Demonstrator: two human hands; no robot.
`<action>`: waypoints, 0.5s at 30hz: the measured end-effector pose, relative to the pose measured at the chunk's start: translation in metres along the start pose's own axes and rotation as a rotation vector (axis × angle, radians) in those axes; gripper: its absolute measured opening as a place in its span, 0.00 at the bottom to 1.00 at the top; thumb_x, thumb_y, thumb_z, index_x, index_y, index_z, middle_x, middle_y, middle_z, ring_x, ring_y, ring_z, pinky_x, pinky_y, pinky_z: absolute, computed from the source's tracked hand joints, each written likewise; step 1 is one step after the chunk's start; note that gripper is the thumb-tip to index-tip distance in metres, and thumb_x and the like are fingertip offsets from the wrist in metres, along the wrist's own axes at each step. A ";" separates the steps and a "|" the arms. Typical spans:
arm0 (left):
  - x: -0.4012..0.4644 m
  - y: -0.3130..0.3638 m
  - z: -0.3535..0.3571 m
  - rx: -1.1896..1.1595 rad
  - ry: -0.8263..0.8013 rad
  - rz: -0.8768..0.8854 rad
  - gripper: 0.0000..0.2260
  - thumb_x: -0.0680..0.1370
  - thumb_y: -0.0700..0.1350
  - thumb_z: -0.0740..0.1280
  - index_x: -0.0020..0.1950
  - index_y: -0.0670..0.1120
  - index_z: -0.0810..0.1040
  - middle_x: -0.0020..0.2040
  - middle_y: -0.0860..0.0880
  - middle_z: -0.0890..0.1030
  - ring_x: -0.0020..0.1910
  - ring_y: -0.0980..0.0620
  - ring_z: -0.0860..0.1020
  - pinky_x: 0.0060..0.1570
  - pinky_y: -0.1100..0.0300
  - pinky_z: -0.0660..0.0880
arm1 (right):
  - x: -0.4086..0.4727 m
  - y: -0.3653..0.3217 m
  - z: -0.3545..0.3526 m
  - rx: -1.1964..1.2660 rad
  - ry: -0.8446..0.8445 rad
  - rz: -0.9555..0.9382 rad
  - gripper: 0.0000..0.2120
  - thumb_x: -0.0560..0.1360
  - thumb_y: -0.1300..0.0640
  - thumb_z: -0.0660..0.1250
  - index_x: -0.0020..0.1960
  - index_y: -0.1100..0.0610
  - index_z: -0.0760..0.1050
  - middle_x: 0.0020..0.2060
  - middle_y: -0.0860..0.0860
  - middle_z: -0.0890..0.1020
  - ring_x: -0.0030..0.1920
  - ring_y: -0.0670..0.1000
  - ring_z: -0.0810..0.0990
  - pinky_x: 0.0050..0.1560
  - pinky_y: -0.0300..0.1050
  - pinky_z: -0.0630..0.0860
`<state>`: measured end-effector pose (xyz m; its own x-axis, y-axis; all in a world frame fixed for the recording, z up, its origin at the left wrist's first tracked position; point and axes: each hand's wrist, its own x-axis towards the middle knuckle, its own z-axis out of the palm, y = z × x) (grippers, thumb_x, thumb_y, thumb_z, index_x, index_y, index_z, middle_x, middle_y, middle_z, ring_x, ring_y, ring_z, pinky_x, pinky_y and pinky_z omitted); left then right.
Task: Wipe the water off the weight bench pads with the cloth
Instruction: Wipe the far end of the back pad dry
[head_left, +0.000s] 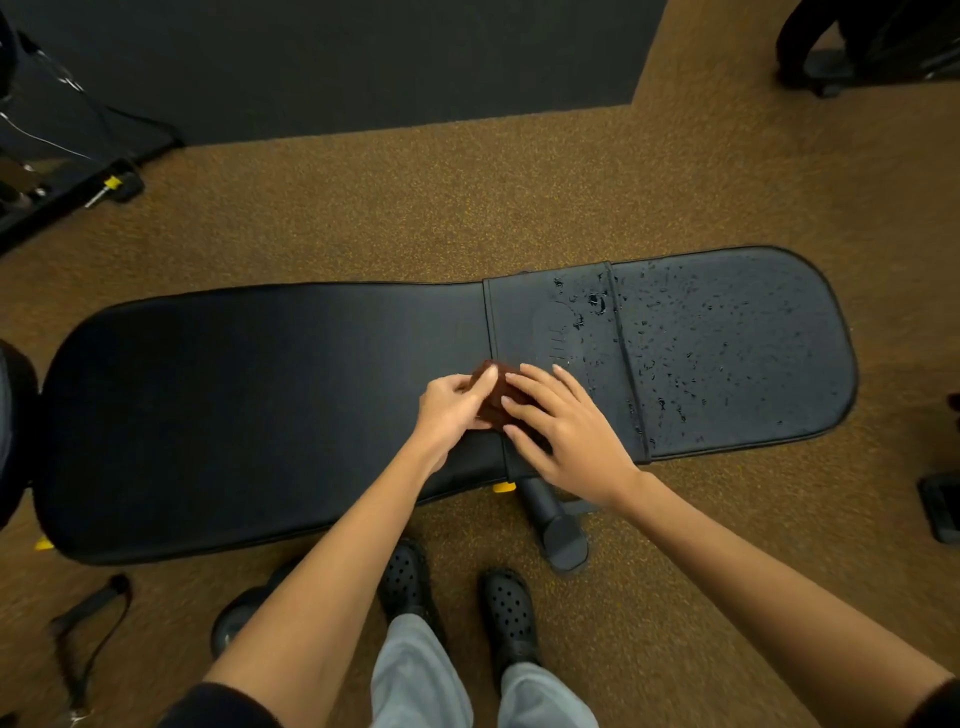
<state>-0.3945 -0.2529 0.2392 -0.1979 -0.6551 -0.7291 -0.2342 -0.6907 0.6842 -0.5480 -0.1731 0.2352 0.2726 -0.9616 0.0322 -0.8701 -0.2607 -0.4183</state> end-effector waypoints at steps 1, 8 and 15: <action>0.000 -0.002 0.000 0.020 0.016 0.038 0.15 0.78 0.49 0.66 0.56 0.39 0.79 0.52 0.40 0.82 0.48 0.48 0.82 0.44 0.56 0.81 | 0.004 -0.002 -0.002 0.047 0.063 0.012 0.14 0.80 0.53 0.62 0.60 0.59 0.79 0.67 0.55 0.75 0.72 0.56 0.66 0.73 0.58 0.61; 0.004 -0.001 0.011 0.512 0.290 0.315 0.13 0.81 0.50 0.60 0.61 0.47 0.78 0.56 0.48 0.79 0.58 0.51 0.73 0.60 0.56 0.67 | 0.015 0.009 0.009 0.050 -0.127 0.033 0.29 0.81 0.54 0.61 0.78 0.57 0.55 0.77 0.52 0.59 0.78 0.51 0.54 0.76 0.56 0.54; 0.012 -0.026 -0.013 0.993 0.258 0.361 0.24 0.83 0.42 0.53 0.78 0.52 0.51 0.79 0.49 0.49 0.77 0.46 0.42 0.70 0.35 0.42 | 0.008 0.001 0.030 -0.035 -0.065 0.080 0.27 0.80 0.60 0.60 0.78 0.53 0.57 0.77 0.51 0.59 0.77 0.54 0.56 0.77 0.56 0.52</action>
<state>-0.3781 -0.2469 0.2133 -0.2303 -0.8946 -0.3829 -0.8903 0.0348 0.4541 -0.5343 -0.1782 0.2077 0.2267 -0.9722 -0.0590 -0.9036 -0.1873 -0.3853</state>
